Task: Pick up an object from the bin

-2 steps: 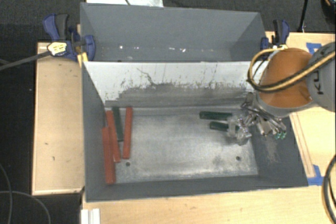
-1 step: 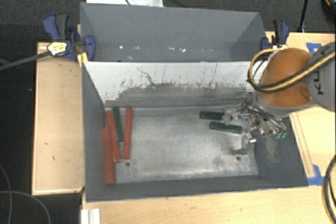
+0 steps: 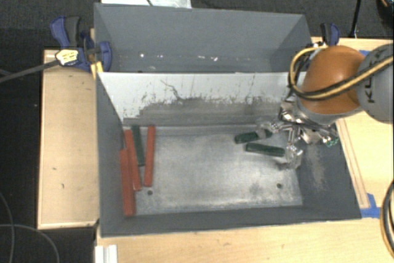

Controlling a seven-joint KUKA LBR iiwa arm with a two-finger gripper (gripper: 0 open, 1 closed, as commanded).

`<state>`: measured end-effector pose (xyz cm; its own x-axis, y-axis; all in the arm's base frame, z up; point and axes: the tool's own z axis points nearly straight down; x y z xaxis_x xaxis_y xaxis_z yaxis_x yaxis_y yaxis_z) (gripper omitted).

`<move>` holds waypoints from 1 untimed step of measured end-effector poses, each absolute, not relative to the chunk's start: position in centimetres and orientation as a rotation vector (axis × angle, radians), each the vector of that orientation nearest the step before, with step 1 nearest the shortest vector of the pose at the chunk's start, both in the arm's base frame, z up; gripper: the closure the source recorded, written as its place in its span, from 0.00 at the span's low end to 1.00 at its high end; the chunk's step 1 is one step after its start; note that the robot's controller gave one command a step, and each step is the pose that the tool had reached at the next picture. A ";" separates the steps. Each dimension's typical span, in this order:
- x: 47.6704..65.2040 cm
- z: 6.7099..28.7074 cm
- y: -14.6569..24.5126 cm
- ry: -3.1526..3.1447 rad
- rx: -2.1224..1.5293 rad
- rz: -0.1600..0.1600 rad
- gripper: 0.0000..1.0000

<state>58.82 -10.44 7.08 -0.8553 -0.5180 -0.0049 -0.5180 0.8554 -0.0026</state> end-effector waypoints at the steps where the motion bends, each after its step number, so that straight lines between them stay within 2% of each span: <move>1: 58.8 7.1 -10.4 3.022 -0.842 -0.001 1.00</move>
Offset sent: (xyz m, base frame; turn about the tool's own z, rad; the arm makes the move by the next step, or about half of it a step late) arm 0.0000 0.0000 0.0000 0.0000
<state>58.79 -10.41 7.08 -0.8559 -0.5170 -0.0047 -0.5170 0.8560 -0.0018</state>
